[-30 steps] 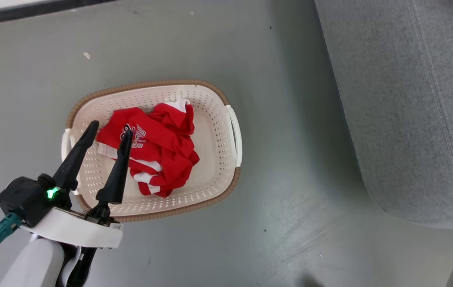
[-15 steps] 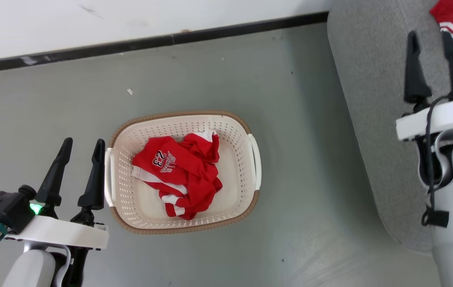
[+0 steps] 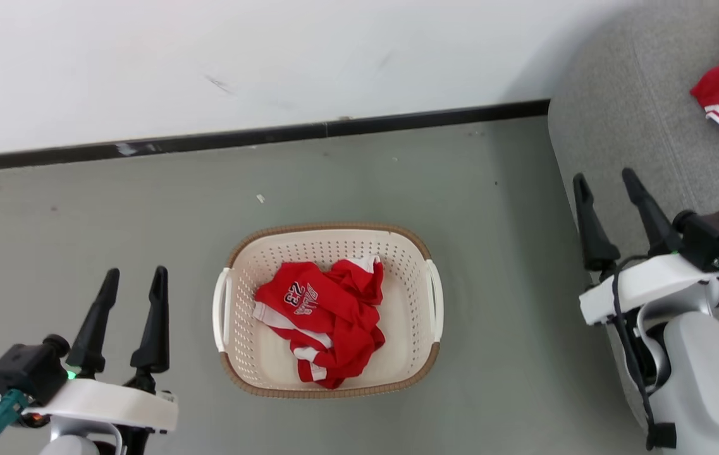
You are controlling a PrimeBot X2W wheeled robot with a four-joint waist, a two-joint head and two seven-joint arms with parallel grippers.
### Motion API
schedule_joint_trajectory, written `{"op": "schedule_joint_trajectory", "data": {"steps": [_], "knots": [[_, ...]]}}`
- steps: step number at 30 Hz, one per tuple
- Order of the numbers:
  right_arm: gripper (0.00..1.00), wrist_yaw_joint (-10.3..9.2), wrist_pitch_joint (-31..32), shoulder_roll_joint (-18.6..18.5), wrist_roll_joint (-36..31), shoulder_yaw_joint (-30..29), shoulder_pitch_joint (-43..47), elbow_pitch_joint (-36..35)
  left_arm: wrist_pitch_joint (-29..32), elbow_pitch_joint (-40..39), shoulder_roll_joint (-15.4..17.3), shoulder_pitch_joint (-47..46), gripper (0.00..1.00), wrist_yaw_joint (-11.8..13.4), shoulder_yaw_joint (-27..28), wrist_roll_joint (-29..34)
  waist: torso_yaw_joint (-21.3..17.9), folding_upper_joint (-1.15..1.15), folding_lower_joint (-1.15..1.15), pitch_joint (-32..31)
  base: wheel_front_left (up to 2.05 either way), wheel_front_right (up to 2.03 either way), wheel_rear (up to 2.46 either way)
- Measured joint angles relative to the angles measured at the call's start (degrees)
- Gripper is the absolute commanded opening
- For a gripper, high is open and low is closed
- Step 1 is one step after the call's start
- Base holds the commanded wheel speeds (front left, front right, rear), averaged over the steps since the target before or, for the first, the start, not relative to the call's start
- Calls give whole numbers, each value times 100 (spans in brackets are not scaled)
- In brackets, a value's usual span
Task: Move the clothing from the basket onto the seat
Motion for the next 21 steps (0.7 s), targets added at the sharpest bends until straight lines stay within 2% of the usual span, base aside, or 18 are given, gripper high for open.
{"op": "schedule_joint_trajectory", "data": {"steps": [10,21], "knots": [[100,0,1,8,-53,-101,800,-231,0,213,-235,386,100,-97,148,89,223,0,0,-620,0,0,0],[100,0,1,14,4,-194,1501,-280,0,337,-314,695,100,-148,191,246,336,0,0,-1181,0,0,0]]}}
